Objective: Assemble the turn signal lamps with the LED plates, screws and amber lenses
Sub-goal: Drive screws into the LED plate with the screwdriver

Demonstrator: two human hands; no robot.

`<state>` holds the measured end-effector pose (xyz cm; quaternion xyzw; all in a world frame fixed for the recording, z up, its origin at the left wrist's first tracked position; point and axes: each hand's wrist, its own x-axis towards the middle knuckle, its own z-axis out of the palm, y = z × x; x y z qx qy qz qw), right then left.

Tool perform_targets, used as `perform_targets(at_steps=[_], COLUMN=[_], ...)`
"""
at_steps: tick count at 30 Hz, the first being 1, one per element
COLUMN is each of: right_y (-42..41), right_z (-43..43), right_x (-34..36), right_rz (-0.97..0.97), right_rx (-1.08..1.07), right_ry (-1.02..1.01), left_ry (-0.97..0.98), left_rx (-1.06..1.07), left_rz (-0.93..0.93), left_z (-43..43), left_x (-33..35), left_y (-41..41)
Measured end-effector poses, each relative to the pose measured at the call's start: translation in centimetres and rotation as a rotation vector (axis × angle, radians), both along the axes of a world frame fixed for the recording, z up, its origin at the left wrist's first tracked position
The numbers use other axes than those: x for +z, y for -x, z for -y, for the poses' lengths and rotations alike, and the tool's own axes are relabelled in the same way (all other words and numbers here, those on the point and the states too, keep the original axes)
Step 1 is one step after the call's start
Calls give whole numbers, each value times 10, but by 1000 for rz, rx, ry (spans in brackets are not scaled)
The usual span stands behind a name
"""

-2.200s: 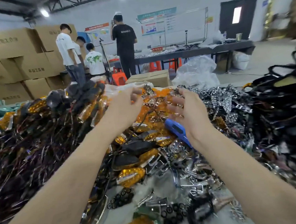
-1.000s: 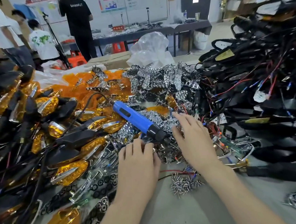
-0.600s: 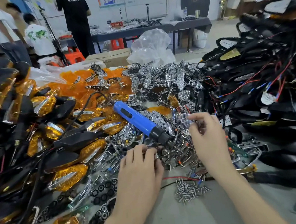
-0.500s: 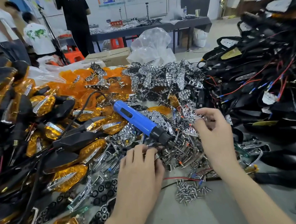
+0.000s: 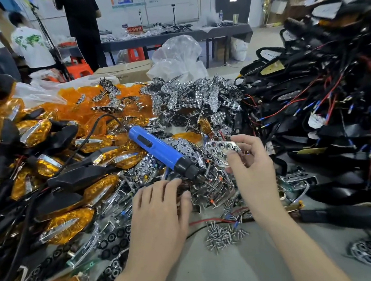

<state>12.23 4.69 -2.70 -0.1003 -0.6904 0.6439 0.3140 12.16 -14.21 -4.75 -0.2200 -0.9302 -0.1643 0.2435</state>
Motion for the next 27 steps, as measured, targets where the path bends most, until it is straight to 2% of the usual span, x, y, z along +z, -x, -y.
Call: perform_targets(at_steps=[2,5,10,17,23,25,27], right_y=[-4,-11,-13,-17,-20,-23,-23], right_z=[1,2,8,10,13,16,14], right_x=[0,1,2,-2,-2,0,9], right_rz=[-8,-42,-113,-88,-107,-95,-73], right_rx=[3,6,50,141,248,314,330], right_ry=[-8,-95,-207,-405,-558,-450,-120], left_ry=[-71,-328,-873,-1253,-1359,-1362,-1324], left_rx=[-32,-140,-311,-294,-235,-241,-254], left_rz=[-7,80,544,744,742,699,630], left_z=[0,-7,-43,-64,-54,-51,-49], left_x=[4,15,35,25,18,18,18], left_y=[-3,-11,-14,-3,8,7,4])
